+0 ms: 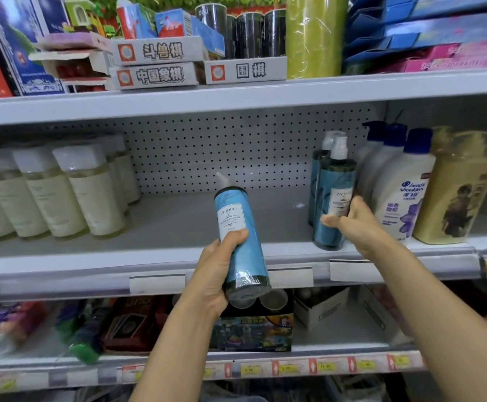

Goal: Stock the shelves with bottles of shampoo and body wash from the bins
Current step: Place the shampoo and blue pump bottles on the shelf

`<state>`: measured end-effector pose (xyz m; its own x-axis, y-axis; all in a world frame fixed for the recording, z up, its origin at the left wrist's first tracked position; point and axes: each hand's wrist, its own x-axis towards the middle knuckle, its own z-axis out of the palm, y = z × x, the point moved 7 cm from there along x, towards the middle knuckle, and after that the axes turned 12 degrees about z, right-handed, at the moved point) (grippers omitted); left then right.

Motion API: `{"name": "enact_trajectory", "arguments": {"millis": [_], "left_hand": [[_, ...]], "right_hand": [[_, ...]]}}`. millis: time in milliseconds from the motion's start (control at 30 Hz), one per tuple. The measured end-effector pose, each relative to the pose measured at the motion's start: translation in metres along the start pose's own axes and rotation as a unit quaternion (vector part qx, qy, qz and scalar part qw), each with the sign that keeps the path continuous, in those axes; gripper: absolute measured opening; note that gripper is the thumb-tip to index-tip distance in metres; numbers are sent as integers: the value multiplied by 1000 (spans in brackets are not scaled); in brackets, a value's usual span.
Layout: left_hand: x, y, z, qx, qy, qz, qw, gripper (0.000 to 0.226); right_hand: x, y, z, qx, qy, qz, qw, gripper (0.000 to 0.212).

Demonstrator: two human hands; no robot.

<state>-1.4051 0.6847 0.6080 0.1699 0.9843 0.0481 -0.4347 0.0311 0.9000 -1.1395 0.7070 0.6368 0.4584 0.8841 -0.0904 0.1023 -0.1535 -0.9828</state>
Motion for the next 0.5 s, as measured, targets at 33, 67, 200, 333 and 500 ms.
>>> {"name": "enact_trajectory", "arguments": {"millis": [33,67,200,333,500], "left_hand": [[1,-1,1,4,-1,1,1000,58],[2,-2,1,9,-3,2,1000,55],[5,-5,6,31,-13,9,999,38],[7,-4,12,37,-21,15,999,36],[17,2,17,57,-30,52,997,46]], "right_hand": [[1,1,0,-3,6,-3,1000,46],[1,2,0,-4,14,-6,1000,47],[1,9,0,-49,86,-33,994,54],[-37,3,-1,-63,236,-151,958,81],[-75,-12,44,-49,96,-260,960,35]]}}
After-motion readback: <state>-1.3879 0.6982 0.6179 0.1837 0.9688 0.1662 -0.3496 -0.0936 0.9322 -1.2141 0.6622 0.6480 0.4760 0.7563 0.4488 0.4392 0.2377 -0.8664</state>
